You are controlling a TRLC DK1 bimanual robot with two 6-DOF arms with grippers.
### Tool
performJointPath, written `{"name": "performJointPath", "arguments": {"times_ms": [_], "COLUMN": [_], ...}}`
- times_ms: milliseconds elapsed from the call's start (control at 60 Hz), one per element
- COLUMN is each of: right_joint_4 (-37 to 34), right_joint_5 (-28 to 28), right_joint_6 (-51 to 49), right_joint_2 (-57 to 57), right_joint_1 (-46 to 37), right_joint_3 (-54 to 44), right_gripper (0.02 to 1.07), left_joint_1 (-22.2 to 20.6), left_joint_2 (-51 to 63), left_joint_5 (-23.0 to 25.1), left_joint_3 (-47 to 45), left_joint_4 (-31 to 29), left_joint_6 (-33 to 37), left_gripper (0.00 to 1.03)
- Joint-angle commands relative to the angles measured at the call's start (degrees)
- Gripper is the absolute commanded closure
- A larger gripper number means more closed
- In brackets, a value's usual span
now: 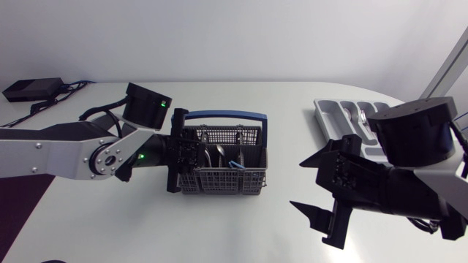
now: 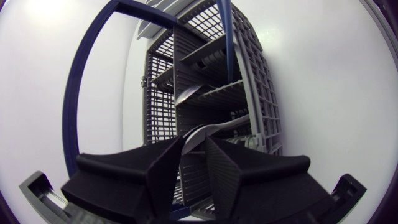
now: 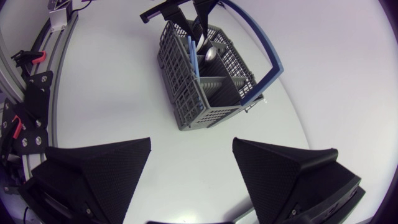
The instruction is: Sort the cutlery from the basket into the organizer compartments.
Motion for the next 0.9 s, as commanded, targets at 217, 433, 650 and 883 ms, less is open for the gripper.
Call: {"name": "performJointPath", "arguments": {"times_ms": [217, 433, 650, 883], "right_joint_4": [1.12, 2.0, 2.18, 2.18], "right_joint_5": [0.53, 0.53, 0.53, 0.7], "right_joint_6": [1.56, 1.91, 2.09, 2.44], "right_joint_2": [1.73, 2.69, 2.78, 2.78], "right_joint_1": [1.77, 2.39, 2.92, 3.53], "right_joint_3": [1.78, 1.95, 1.87, 1.6], "right_gripper": [0.12, 0.12, 0.12, 0.12], "left_joint_1": [-0.77, -0.77, -1.03, -1.38], "left_joint_2": [0.44, -1.93, -5.54, -5.36], "left_joint_5": [-0.96, -1.31, -1.49, -1.75], "left_joint_3": [0.19, 0.01, -1.48, -1.57], "left_joint_4": [-0.32, -1.73, -2.78, -3.05], "left_joint_6": [2.66, 2.93, 2.93, 2.93], "left_gripper": [0.79, 0.79, 0.8, 0.8]}}
